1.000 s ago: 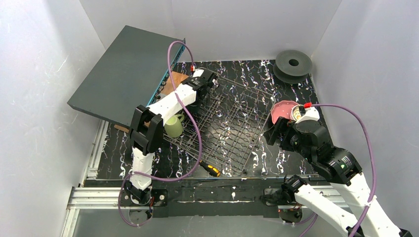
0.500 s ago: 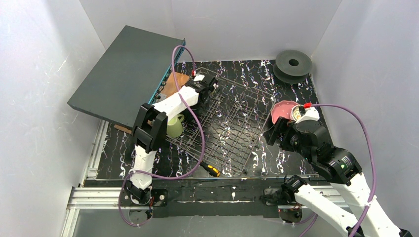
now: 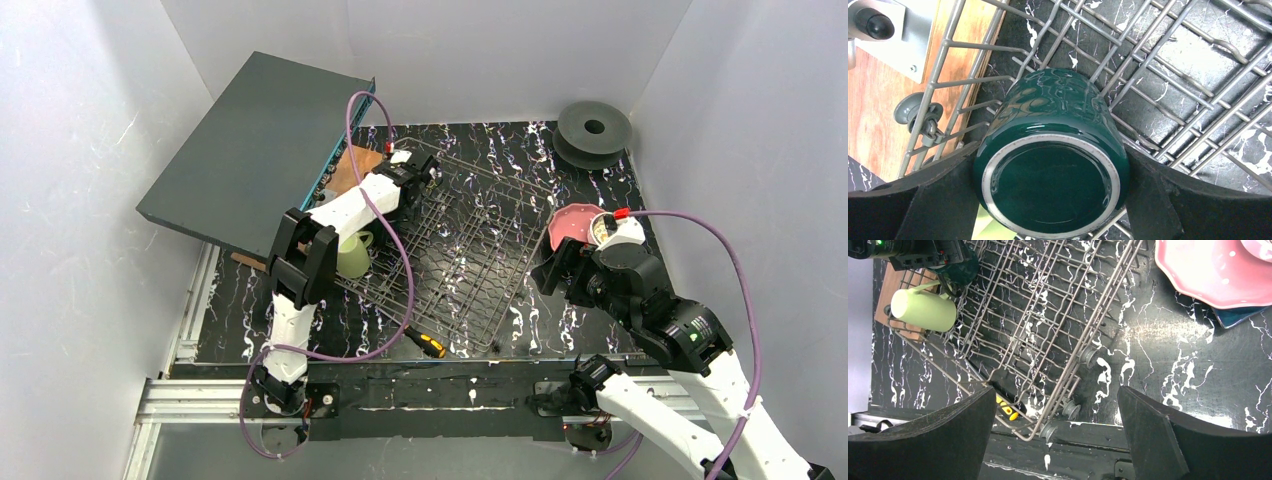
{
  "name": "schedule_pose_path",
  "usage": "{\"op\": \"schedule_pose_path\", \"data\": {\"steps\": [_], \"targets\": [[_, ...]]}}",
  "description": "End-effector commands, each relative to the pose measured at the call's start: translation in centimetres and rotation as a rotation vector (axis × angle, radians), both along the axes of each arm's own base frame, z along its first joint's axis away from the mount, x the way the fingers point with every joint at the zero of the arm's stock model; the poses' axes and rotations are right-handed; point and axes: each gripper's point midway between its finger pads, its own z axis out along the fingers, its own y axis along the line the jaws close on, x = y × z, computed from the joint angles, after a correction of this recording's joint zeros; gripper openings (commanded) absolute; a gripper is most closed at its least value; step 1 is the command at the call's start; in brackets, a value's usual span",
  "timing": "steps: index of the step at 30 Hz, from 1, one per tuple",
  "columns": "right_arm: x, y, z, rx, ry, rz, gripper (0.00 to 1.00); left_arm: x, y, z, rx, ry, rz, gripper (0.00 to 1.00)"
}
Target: Load the mixed dishes into the dish rack
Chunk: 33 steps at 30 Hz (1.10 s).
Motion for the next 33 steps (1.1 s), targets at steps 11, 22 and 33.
{"op": "schedule_pose_path", "data": {"steps": [11, 22, 33], "targets": [[-0.3, 1.5, 0.4, 0.095, 0.020, 0.023, 0.98, -1.0, 0.9, 6.3, -0.035, -0.047, -0.020, 0.98], [-0.3, 1.9, 1.3, 0.113, 0.033, 0.028, 0.98, -2.2, -1.0, 10.5, -0.094, -0.047, -0.173, 0.98], [1.3, -0.1, 1.5, -0.079, 0.011, -0.012, 0.98, -10.9, -8.4, 17.9, -0.516, -0.102, -0.718, 0.98]]}}
